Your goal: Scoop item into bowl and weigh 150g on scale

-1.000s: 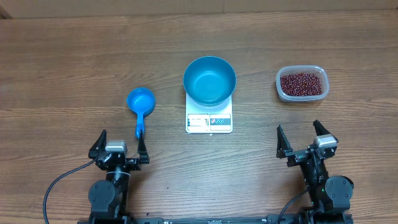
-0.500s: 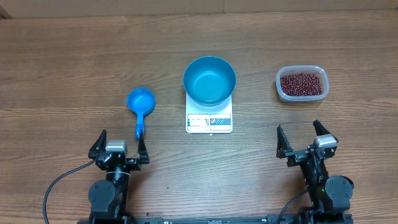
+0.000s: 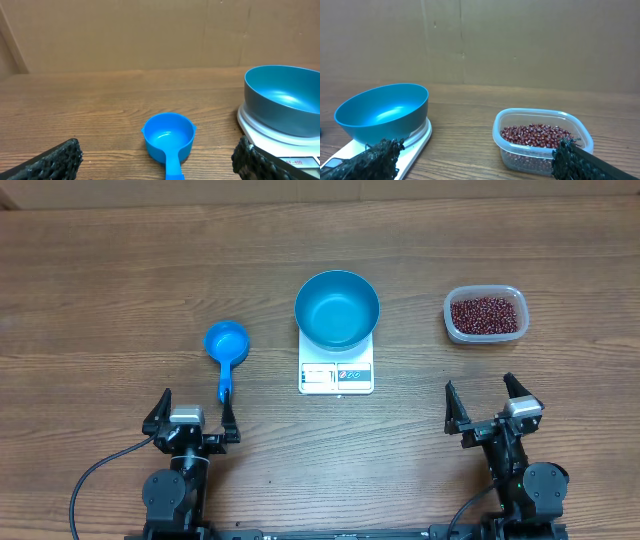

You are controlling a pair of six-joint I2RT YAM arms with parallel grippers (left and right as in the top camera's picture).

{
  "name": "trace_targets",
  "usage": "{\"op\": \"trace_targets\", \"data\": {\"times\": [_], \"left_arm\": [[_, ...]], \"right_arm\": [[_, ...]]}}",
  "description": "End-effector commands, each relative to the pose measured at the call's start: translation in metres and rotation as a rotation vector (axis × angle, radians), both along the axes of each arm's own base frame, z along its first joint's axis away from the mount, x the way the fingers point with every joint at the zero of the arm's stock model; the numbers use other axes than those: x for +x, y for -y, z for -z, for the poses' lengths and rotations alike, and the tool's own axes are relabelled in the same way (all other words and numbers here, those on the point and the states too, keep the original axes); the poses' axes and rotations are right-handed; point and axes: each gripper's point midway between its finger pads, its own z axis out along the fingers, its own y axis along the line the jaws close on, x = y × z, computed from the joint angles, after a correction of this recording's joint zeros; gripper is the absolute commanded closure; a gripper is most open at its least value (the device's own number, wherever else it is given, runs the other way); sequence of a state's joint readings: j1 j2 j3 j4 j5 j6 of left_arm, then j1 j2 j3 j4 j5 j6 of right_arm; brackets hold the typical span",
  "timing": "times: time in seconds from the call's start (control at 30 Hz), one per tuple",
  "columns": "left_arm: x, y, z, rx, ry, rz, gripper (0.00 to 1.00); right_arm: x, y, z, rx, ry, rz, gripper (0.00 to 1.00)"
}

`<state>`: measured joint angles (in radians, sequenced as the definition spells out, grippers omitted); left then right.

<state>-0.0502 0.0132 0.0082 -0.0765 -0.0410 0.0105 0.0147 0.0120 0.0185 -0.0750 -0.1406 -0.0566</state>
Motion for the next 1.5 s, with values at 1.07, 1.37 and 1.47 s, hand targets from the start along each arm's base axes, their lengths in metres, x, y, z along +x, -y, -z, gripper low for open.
{"op": "trace_targets", "data": {"times": [1.07, 1.37, 1.47], "left_arm": [[-0.017, -0.002, -0.054, 0.019, 0.024, -0.004, 0.0], [-0.012, -0.002, -0.068, 0.023, -0.062, -0.003, 0.0], [-0.006, -0.002, -0.071, 0.025, -0.115, -0.002, 0.0]], "right_arm": [[0.0, 0.0, 0.003, -0.004, 0.001, 0.003, 0.0], [0.0, 0.0, 0.003, -0.004, 0.001, 0.003, 0.0], [0.0, 0.0, 0.002, -0.004, 0.002, 0.003, 0.0]]}}
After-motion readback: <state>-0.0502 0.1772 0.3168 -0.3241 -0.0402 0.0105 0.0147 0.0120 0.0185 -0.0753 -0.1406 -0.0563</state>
